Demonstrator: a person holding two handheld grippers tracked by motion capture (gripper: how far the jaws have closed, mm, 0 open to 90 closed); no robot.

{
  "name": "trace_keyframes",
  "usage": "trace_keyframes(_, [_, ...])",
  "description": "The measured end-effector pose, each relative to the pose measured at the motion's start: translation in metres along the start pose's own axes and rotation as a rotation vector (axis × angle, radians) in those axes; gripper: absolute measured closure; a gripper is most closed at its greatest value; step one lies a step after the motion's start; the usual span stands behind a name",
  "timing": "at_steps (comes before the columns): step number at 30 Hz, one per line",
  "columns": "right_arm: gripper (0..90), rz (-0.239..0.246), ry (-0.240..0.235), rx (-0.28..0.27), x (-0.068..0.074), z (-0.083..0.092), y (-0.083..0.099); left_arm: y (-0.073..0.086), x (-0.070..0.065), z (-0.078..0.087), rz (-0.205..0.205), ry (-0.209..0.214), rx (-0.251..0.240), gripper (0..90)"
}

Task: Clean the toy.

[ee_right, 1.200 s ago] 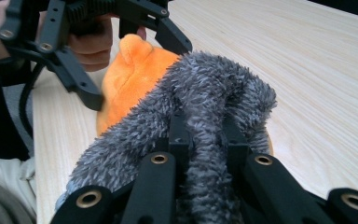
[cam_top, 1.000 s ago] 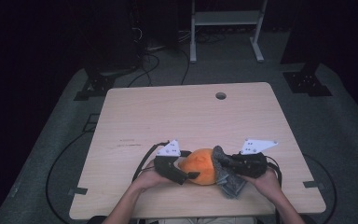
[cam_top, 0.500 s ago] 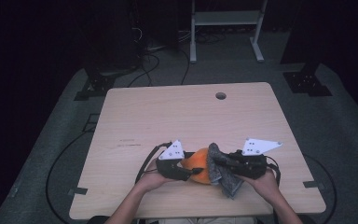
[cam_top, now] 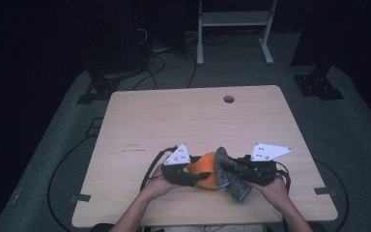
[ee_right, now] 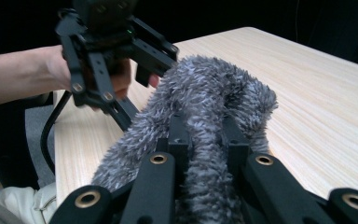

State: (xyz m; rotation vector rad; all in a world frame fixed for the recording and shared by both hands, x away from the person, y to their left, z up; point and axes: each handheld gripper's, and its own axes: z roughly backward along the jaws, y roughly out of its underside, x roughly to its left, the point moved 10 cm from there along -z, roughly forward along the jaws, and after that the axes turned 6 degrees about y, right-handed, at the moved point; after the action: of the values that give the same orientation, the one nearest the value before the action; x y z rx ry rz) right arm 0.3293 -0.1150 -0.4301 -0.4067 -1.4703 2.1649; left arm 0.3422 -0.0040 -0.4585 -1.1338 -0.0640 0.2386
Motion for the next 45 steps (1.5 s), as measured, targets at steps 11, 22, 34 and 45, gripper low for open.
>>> trace_keyframes(11, [78.1,-0.012,0.0,-0.02,0.001,0.001,-0.003,-0.007,-0.002,0.008,-0.006,-0.018,0.026,42.7])
trace_keyframes(22, [78.2,-0.025,0.023,0.035,-0.007,-0.006,0.013,0.0,0.003,0.01,0.07,0.095,-0.001,12.6])
trace_keyframes(34, [78.1,-0.053,0.07,0.069,-0.026,0.004,0.025,0.011,0.01,0.006,0.057,0.041,0.011,36.4])
trace_keyframes(45, [78.3,0.022,0.049,0.024,-0.004,-0.001,0.003,-0.001,-0.001,0.004,0.045,0.044,-0.007,37.8])
